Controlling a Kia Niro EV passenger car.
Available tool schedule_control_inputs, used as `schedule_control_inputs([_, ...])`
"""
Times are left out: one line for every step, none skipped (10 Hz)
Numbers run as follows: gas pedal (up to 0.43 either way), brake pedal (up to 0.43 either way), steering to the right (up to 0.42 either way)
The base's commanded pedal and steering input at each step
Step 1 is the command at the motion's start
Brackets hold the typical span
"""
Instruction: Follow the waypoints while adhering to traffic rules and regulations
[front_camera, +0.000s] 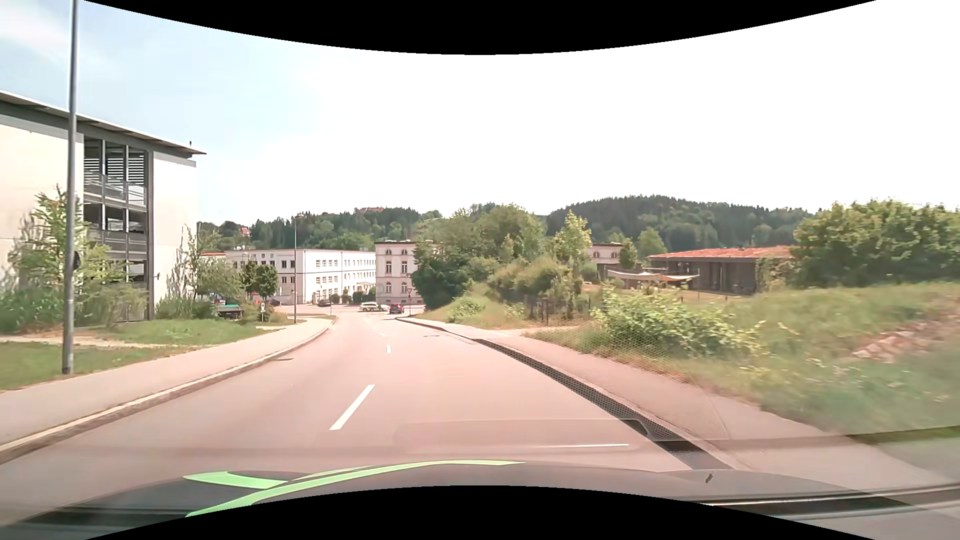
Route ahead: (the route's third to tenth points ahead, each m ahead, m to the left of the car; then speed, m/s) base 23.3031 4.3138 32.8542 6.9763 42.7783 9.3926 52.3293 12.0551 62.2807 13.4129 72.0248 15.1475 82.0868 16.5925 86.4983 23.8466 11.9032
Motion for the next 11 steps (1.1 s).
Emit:
schedule_control_inputs([0.0, 0.0, -0.066])
schedule_control_inputs([0.0, 0.0, -0.065])
schedule_control_inputs([0.0, 0.0, -0.065])
schedule_control_inputs([0.0, 0.0, -0.065])
schedule_control_inputs([0.0, 0.0, -0.065])
schedule_control_inputs([0.0, 0.0, -0.064])
schedule_control_inputs([0.0, 0.0, -0.065])
schedule_control_inputs([0.0, 0.006, -0.064])
schedule_control_inputs([0.0, 0.043, -0.063])
schedule_control_inputs([0.0, 0.073, -0.061])
schedule_control_inputs([0.0, 0.091, -0.058])
